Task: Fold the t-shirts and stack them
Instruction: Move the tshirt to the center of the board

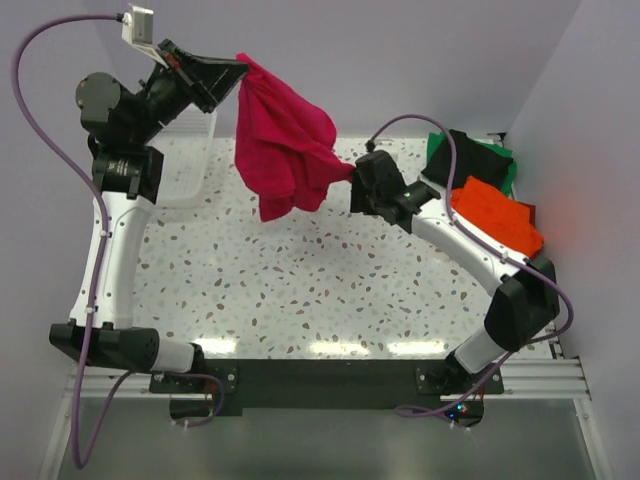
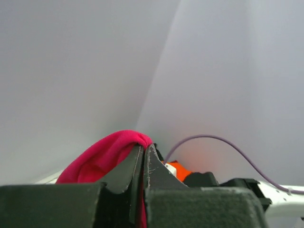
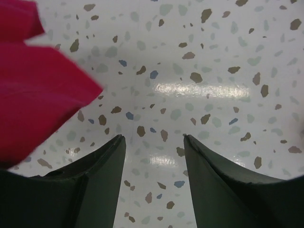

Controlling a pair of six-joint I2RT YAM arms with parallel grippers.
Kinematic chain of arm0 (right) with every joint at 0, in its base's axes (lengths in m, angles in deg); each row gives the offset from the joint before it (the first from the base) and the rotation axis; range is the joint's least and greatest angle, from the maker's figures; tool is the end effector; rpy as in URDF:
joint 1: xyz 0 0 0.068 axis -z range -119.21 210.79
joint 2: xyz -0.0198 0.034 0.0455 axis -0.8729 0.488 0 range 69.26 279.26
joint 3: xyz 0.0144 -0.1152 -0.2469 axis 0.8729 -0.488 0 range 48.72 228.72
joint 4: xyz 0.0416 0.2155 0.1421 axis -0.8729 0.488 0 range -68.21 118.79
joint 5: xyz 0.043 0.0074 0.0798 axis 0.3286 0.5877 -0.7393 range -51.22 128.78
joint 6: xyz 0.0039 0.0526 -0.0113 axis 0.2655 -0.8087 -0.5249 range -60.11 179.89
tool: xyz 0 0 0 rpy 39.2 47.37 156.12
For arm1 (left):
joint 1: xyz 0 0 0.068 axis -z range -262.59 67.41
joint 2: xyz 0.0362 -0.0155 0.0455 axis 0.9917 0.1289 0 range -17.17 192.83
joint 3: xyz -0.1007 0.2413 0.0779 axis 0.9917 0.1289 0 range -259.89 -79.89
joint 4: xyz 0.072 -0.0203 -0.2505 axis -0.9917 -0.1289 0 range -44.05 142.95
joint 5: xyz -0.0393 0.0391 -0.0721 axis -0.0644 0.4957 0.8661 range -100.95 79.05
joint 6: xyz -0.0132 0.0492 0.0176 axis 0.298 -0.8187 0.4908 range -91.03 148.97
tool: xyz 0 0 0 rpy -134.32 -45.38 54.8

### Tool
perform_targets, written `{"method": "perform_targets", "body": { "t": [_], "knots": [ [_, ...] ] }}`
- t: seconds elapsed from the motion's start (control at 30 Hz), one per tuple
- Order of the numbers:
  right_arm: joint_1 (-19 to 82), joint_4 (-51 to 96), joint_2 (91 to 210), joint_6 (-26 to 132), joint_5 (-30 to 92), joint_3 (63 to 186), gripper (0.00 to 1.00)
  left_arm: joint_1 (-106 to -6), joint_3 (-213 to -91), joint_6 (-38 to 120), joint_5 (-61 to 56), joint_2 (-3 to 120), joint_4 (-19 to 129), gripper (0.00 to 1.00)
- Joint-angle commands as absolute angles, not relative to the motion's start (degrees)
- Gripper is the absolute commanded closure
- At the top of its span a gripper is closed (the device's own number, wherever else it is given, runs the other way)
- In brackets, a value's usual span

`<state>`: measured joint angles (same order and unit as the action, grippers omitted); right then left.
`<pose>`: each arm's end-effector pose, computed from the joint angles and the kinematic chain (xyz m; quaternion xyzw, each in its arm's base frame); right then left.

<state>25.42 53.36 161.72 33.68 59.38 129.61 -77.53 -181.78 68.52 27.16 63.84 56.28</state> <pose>0.3022 0.1992 0.3135 -0.0012 0.9056 0.0593 0.4200 0.2762 -0.0465 0.5595 0.1097 0.5715 -0.4653 0.6669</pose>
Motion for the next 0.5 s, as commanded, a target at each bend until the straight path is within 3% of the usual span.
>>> {"method": "perform_targets", "body": {
  "t": [0.0,0.03,0.07,0.1,0.2,0.23,0.33,0.47],
  "knots": [
    [25.0,50.5,153.9,28.6,70.7,127.0,0.43,-77.4,-177.5,73.6,36.5,58.9,64.9,1.00],
    [25.0,50.3,152.9,27.8,72.1,126.4,0.43,-77.4,-175.4,70.4,33.4,57.9,59.2,0.97],
    [25.0,50.4,151.1,27.3,73.5,125.5,0.43,-77.4,-174.3,68.4,30.6,57.0,55.4,0.82],
    [25.0,50.7,150.3,26.9,75.9,125.3,0.43,-77.4,-173.4,66.3,27.2,55.6,50.7,0.39],
    [25.0,51.5,148.7,26.7,77.9,125.2,0.43,-77.3,-170.4,60.9,8.3,53.9,35.3,0.10],
    [25.0,51.6,148.6,27.0,78.3,125.3,0.42,-77.4,-168.7,59.8,0.7,53.8,30.6,0.07],
    [25.1,52.3,149.5,27.9,77.5,126.1,0.42,-77.4,-164.1,59.5,-6.7,53.3,27.3,0.00],
    [25.0,54.0,152.0,29.5,71.5,128.1,0.43,-77.3,-159.6,59.2,-5.4,53.8,26.2,0.00]
  ]
}}
